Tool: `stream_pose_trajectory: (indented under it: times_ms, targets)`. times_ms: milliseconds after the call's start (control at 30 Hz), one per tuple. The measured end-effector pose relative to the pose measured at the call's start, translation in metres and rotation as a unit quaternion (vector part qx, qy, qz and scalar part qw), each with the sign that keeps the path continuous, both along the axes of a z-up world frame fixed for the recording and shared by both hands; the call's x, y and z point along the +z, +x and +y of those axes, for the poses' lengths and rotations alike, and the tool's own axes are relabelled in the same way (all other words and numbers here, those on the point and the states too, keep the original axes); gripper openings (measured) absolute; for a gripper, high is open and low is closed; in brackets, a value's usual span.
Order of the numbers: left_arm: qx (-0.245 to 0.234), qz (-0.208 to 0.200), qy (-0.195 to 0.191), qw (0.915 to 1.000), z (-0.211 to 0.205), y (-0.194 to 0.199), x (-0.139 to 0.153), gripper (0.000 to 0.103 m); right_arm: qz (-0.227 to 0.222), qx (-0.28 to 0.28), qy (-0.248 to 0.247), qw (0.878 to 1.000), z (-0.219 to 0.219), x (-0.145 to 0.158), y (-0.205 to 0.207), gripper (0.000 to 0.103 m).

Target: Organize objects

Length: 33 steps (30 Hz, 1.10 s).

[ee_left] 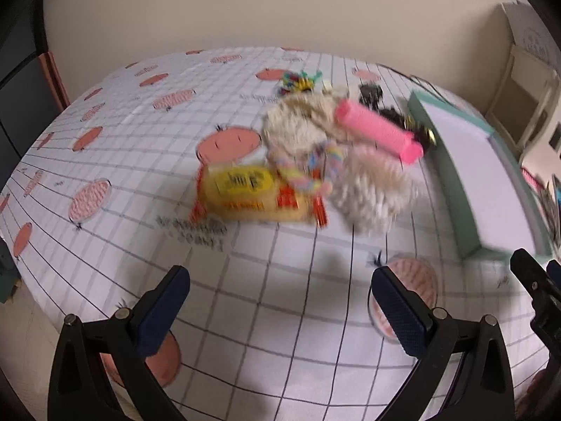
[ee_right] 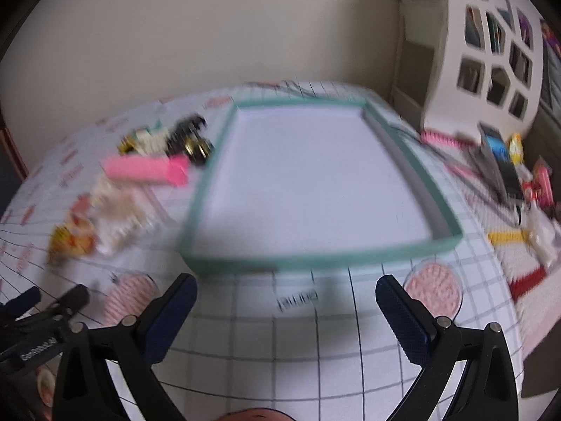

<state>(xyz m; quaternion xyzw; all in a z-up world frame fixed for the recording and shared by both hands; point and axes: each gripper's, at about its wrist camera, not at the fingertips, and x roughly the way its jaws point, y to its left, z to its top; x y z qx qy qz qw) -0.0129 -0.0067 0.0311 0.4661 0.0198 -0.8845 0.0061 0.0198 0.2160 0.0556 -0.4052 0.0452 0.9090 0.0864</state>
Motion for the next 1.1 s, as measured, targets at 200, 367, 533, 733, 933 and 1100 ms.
stream_pose_trajectory:
  times_ms: [200,367,533,733,933,1100]
  targets:
    - [0.025,-0.076,0.045,0.9958,-0.020,-0.037,0.021,0.103,-0.012,0.059,-0.053,0.997,-0.015,0.037,-0.030,0.103]
    - [0.036,-0.121,0.075,0.9892,-0.036,-0.069,0.028,0.103,-0.059,0.098,-0.076,0.990,-0.025,0.053,-0.062,0.103]
    - [0.063,-0.170,0.098,0.9785,-0.056,-0.095,0.016,0.103,-0.095,0.125,-0.088,0.984,-0.032,0.059,-0.089,0.103]
    - [0.076,-0.204,0.100,0.9709,-0.064,-0.115,0.006,0.103,-0.139,0.143,-0.085,0.976,-0.043,0.049,-0.121,0.103]
    - [0.056,-0.189,0.065,0.9782,-0.053,-0.132,0.015,0.103,-0.164,0.187,-0.045,0.967,-0.074,0.032,-0.148,0.103]
    - [0.047,-0.197,0.088,0.9753,-0.043,-0.131,0.004,0.102,-0.168,0.218,-0.068,0.959,-0.088,0.011,-0.149,0.103]
